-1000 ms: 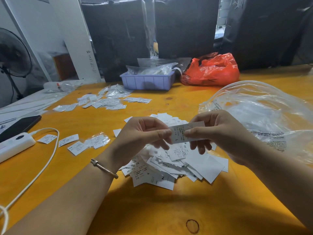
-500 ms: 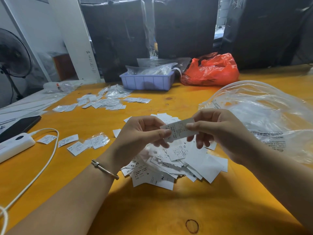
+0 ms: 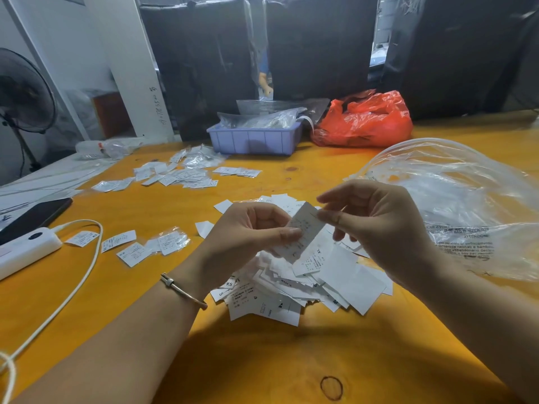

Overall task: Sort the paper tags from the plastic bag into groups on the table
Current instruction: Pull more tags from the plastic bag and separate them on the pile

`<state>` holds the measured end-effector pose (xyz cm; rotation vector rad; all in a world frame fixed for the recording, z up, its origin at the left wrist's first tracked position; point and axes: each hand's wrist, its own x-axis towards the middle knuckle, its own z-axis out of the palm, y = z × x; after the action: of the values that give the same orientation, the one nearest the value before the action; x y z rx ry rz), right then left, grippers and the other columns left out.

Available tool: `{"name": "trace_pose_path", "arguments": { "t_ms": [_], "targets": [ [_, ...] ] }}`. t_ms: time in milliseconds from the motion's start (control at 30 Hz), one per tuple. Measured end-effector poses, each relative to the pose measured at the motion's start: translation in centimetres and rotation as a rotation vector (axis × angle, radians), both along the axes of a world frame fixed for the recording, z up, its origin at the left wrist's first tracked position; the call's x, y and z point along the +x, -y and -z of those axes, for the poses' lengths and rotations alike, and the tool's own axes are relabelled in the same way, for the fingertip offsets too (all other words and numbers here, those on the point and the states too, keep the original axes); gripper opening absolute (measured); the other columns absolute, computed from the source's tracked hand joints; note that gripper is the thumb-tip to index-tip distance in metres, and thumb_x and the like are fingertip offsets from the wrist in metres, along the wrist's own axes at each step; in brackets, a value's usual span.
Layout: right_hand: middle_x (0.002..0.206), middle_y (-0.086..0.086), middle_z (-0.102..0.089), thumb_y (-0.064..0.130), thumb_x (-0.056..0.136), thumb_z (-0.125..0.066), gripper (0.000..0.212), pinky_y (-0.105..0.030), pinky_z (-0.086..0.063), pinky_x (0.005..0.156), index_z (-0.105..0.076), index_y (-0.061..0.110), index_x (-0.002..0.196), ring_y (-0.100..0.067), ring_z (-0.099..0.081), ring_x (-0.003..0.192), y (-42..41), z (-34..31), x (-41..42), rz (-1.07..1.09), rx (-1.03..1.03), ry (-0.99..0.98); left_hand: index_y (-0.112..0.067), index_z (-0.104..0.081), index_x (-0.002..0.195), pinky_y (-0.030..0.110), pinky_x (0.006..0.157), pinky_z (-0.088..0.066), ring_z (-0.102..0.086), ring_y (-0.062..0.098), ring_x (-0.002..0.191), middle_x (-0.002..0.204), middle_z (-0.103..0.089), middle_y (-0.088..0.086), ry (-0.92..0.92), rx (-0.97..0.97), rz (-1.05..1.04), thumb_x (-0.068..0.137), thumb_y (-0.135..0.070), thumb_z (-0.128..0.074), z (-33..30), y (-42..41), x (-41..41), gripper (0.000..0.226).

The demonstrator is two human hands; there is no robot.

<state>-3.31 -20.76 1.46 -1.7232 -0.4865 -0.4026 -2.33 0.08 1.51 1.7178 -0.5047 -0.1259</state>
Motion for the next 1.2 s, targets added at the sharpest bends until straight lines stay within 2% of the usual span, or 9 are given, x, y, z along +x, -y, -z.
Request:
{"name": "trace_pose_path", "arguments": {
  "t_ms": [100,233,367,433,567,700,833,1033,1200],
  "targets": [
    [0.061,0.012,-0.068,0.004,0.081,-0.074,0.013,-0.017,-0.044,0.049,-0.076,0.015,0.085,-0.008,-0.060,0.050,-0.36,0.14,-0.18,0.046,-0.103,0.051,-0.012,-0.076,0.081,0.026,0.067,-0.057,-0.074,0.023,0.080,0.089,-0.077,0.013,-0.029,0.025,0.022,0.074,-0.020,-0.077,0.11,0.21,-0.11,0.010],
    [0.078,0.007,-0.070,0.012,0.084,-0.071,0.010,-0.031,-0.051,0.053,-0.075,0.021,0.087,-0.013,-0.061,0.063,-0.68,-0.15,-0.38,0.006,-0.200,0.071,0.002,-0.073,0.092,0.026,0.066,-0.057,-0.074,0.028,0.079,0.089,-0.076,0.017,-0.028,-0.027,-0.004,0.075,-0.017,-0.077,0.15,0.13,-0.10,0.026],
    [0.084,0.007,-0.068,0.022,0.083,-0.071,0.011,-0.018,-0.044,0.053,-0.075,0.022,0.093,-0.011,-0.059,0.070,-0.40,-0.29,-0.22,-0.039,-0.221,0.030,-0.004,-0.074,0.089,0.028,0.065,-0.058,-0.075,0.029,0.077,0.087,-0.076,0.017,-0.029,-0.059,-0.012,0.075,-0.019,-0.076,0.07,0.00,-0.06,0.021],
    [0.084,0.005,-0.069,0.029,0.078,-0.074,0.025,-0.015,-0.044,0.053,-0.072,0.022,0.102,-0.008,-0.061,0.067,-0.24,-0.20,-0.24,-0.063,-0.203,-0.022,-0.009,-0.075,0.086,0.027,0.066,-0.057,-0.074,0.027,0.077,0.087,-0.076,0.014,-0.012,-0.072,-0.025,0.076,-0.021,-0.077,0.08,0.04,-0.05,0.016],
    [0.081,-0.001,-0.072,0.004,0.078,-0.076,0.030,-0.015,-0.043,0.050,-0.068,0.015,0.105,-0.013,-0.065,0.062,-0.20,-0.04,-0.10,-0.105,-0.067,-0.084,-0.020,-0.077,0.077,0.033,0.076,-0.059,-0.072,0.023,0.085,0.089,-0.076,0.010,-0.015,-0.114,-0.047,0.074,-0.029,-0.079,-0.05,-0.09,0.11,0.009],
    [0.080,-0.004,-0.071,-0.001,0.080,-0.072,0.027,-0.020,-0.043,0.046,-0.068,0.014,0.103,-0.012,-0.063,0.058,-0.08,-0.19,-0.09,-0.073,0.013,-0.068,-0.022,-0.075,0.071,0.046,0.086,-0.056,-0.068,0.037,0.096,0.093,-0.075,0.011,-0.023,-0.040,-0.036,0.081,-0.029,-0.072,0.18,-0.18,0.34,0.012],
    [0.080,-0.005,-0.071,-0.001,0.081,-0.071,0.025,-0.020,-0.044,0.047,-0.069,0.015,0.100,-0.012,-0.063,0.059,-0.12,-0.17,-0.06,-0.095,-0.021,-0.088,-0.022,-0.077,0.091,0.025,0.073,-0.057,-0.070,0.015,0.086,0.093,-0.077,0.005,0.042,-0.074,-0.076,0.079,-0.026,-0.077,0.05,-0.20,0.30,0.012],
    [0.080,-0.003,-0.071,0.000,0.081,-0.072,0.022,-0.020,-0.043,0.047,-0.069,0.016,0.097,-0.011,-0.062,0.057,-0.18,0.02,0.04,-0.098,-0.014,-0.091,-0.019,-0.078,0.083,0.021,0.066,-0.054,-0.068,0.013,0.077,0.086,-0.077,0.003,0.135,-0.079,-0.092,0.073,-0.019,-0.075,0.04,-0.27,0.40,0.010],
    [0.079,0.001,-0.071,0.004,0.083,-0.071,0.020,-0.018,-0.043,0.046,-0.069,0.015,0.099,-0.009,-0.062,0.056,-0.02,0.22,0.28,-0.075,-0.017,-0.073,-0.012,-0.075,0.082,0.021,0.063,-0.055,-0.068,0.015,0.070,0.083,-0.077,0.009,0.155,-0.050,-0.119,0.073,-0.020,-0.075,-0.27,-0.33,0.47,0.012]
  ]
}}
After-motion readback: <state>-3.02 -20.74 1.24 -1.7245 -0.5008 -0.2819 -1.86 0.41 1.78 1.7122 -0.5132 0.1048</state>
